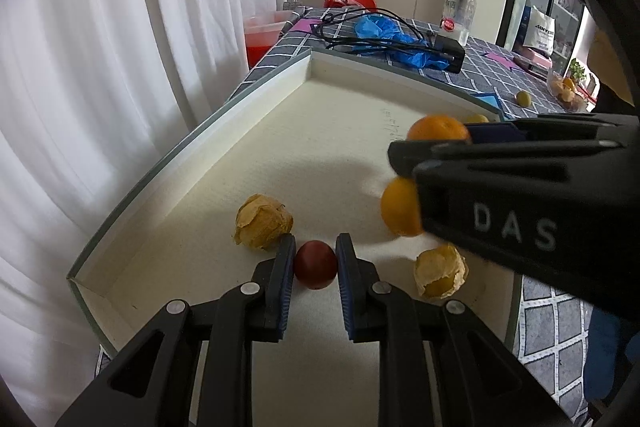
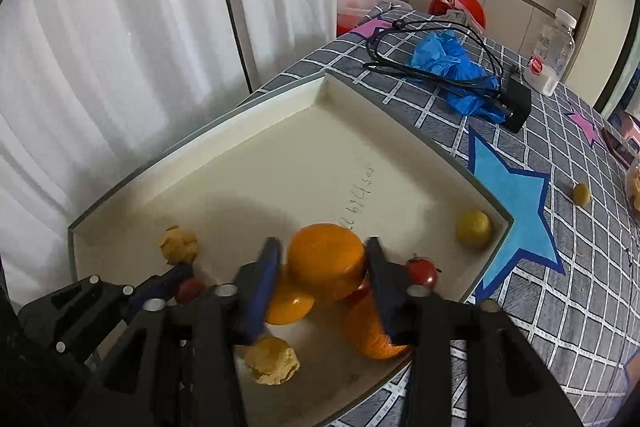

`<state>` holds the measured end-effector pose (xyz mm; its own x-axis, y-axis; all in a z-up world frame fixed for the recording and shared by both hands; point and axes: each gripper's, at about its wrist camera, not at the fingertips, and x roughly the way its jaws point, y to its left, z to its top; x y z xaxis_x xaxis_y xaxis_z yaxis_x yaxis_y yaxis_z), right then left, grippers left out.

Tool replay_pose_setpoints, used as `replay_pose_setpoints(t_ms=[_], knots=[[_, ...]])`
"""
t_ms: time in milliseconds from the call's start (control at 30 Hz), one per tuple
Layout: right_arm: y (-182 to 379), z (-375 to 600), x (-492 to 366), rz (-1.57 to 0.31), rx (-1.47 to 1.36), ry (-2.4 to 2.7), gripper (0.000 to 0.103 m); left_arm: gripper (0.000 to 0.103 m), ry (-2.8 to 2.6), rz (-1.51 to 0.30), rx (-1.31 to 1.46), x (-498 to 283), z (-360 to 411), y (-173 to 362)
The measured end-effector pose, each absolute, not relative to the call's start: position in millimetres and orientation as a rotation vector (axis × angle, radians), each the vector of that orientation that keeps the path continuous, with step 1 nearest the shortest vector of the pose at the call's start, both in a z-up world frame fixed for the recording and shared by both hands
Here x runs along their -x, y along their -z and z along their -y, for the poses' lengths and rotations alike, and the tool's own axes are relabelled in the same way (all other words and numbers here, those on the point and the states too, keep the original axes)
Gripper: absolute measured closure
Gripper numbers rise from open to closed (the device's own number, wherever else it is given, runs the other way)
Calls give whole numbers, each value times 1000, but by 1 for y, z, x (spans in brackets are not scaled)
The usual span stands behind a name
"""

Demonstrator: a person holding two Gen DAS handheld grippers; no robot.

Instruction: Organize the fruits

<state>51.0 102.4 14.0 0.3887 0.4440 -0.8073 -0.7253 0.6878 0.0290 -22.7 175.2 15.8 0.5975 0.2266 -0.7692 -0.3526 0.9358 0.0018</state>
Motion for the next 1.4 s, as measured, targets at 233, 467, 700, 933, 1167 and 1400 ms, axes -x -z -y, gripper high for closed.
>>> replay_pose_setpoints(t_ms=[233, 467, 700, 933, 1167, 1400], knots=[[-29, -95, -43, -851, 349, -752, 21, 23, -360, -843, 175, 28, -177, -21], [-41, -82, -39, -863, 308, -767, 21, 20, -369, -867, 207, 31, -178, -24], [-44, -58, -36, -865, 258, -769, 0, 12, -366, -841, 216, 39, -173, -33], [-51, -39, -33, -890, 228, -748, 0, 12, -392, -859, 145, 42, -155, -40], [-50, -17, -24, -923, 236, -754, 0, 12, -370, -841, 158, 54, -142, -52], [-49, -5, -15, -919, 258, -754, 0, 12, -401, -863, 134, 59, -133, -53]])
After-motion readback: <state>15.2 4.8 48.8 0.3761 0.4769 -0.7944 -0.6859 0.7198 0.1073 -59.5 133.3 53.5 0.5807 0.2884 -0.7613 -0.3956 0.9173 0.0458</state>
